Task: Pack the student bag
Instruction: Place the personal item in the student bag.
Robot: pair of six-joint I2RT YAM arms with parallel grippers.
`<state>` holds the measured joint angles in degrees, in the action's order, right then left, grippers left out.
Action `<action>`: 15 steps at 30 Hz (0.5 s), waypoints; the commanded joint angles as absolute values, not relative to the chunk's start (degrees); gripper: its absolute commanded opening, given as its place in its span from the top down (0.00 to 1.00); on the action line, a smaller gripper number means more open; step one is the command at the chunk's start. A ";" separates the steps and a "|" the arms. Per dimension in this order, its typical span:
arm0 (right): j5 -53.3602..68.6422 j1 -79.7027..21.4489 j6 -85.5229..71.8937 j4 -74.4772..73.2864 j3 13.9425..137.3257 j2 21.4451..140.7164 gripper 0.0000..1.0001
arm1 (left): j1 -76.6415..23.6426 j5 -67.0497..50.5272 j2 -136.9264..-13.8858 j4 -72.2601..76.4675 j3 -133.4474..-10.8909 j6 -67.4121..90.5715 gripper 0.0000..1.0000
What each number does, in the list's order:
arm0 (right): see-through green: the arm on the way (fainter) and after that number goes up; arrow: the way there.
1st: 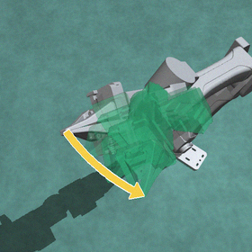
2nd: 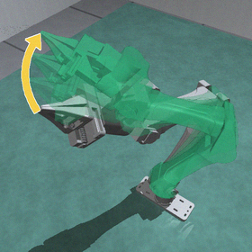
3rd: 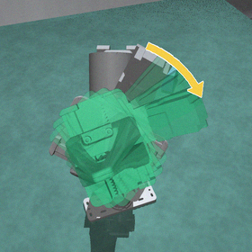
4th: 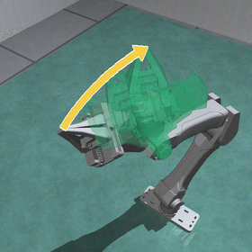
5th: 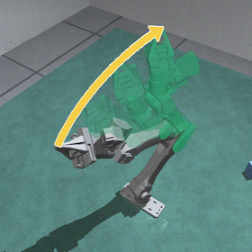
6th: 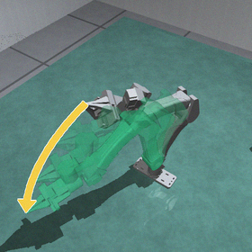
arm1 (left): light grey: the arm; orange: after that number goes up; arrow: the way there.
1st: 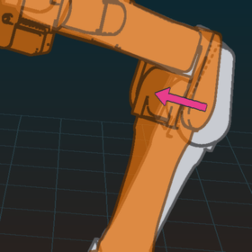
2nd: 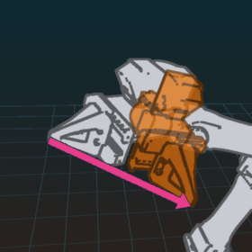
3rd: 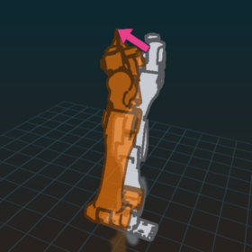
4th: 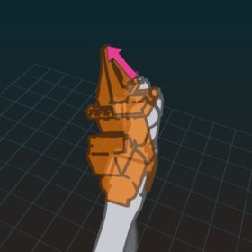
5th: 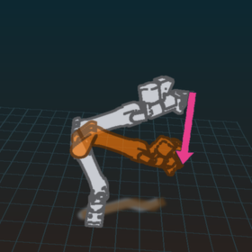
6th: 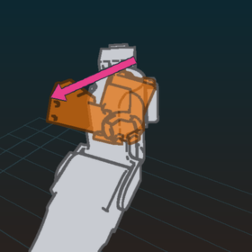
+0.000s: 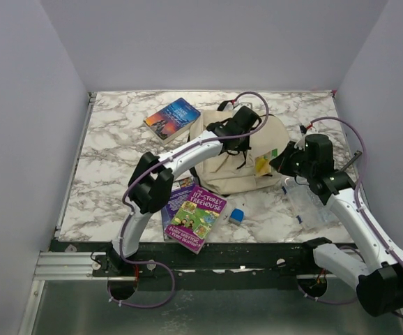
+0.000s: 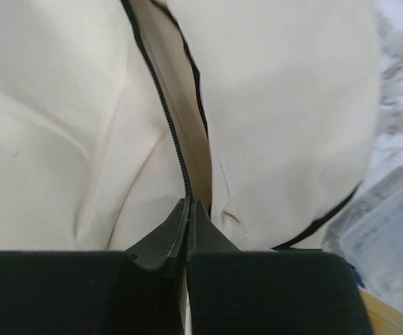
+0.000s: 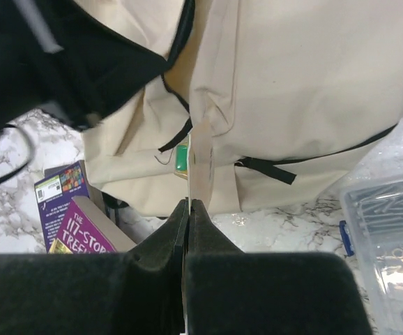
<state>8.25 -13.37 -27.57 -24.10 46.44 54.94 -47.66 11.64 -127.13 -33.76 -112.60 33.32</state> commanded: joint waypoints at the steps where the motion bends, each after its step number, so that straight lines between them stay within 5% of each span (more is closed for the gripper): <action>1: 12.22 -13.08 -29.10 -19.81 47.01 57.17 0.99 | -47.85 11.23 -118.80 -24.39 -108.70 32.53 1.00; 15: 12.57 -9.31 -29.34 -21.20 56.56 66.95 0.99 | -47.74 8.90 -112.48 -15.39 -100.17 30.70 1.00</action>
<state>12.99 -10.79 -28.97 -20.88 52.99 65.08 -47.64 11.51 -114.80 -18.20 -100.55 33.08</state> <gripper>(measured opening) 0.006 0.003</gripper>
